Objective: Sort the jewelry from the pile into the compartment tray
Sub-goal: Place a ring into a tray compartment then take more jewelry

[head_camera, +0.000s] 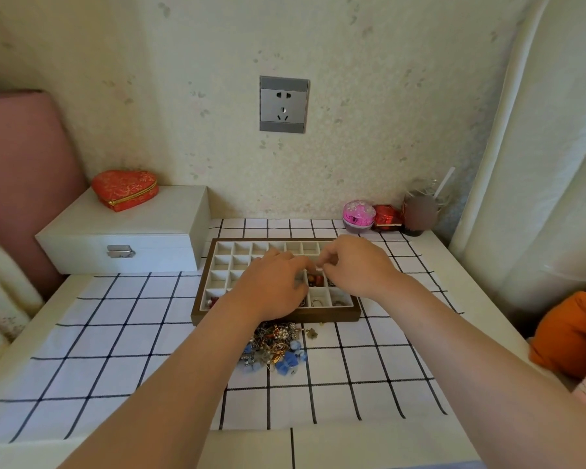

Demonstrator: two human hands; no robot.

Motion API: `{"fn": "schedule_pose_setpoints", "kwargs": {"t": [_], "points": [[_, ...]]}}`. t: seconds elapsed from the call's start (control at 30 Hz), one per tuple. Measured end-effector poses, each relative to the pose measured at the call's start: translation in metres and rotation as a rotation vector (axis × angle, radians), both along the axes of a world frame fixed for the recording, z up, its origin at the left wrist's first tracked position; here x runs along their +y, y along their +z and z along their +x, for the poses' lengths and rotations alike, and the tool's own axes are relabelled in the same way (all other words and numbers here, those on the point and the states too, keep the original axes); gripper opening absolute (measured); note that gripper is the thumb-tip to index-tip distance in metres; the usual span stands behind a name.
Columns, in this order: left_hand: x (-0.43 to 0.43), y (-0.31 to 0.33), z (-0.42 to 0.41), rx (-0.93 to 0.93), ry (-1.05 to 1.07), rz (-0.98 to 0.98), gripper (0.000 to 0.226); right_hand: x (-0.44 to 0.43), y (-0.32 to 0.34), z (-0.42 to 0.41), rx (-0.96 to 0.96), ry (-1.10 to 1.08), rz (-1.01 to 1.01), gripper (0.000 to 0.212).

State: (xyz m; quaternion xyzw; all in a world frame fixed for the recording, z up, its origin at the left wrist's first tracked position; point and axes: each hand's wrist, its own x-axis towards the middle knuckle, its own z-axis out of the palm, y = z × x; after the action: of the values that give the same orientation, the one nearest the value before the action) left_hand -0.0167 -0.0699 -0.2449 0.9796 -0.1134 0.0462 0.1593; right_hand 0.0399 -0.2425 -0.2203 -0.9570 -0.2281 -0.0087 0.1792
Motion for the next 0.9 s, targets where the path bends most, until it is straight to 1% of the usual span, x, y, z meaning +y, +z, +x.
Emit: {"fn": "schedule_pose_setpoints", "kwargs": {"t": [0.1,0.2,0.3,0.4,0.6,0.73,0.9], "points": [[0.0,0.001,0.0,0.012,-0.015,0.03,0.034,-0.005,0.003,-0.005,0.041,0.068,-0.062,0.027],[0.0,0.0,0.0,-0.004,-0.002,0.01,0.033,-0.007,0.001,-0.01,0.097,0.131,-0.102,0.03],[-0.001,-0.002,-0.002,-0.016,-0.001,0.044,0.039,-0.008,-0.001,-0.009,0.018,0.122,-0.048,0.029],[-0.001,-0.003,-0.003,-0.011,0.001,0.093,0.041,-0.012,-0.003,-0.006,-0.052,0.128,-0.093,0.03],[-0.005,-0.003,-0.003,-0.043,0.026,0.088,0.04,-0.01,-0.004,-0.008,-0.097,0.156,-0.161,0.031],[-0.005,-0.005,-0.002,-0.02,0.017,0.131,0.044,-0.011,-0.002,-0.008,-0.095,0.151,-0.154,0.031],[-0.004,-0.006,0.0,-0.008,0.019,0.131,0.045,-0.008,-0.005,-0.011,-0.112,0.161,-0.144,0.033]]}}
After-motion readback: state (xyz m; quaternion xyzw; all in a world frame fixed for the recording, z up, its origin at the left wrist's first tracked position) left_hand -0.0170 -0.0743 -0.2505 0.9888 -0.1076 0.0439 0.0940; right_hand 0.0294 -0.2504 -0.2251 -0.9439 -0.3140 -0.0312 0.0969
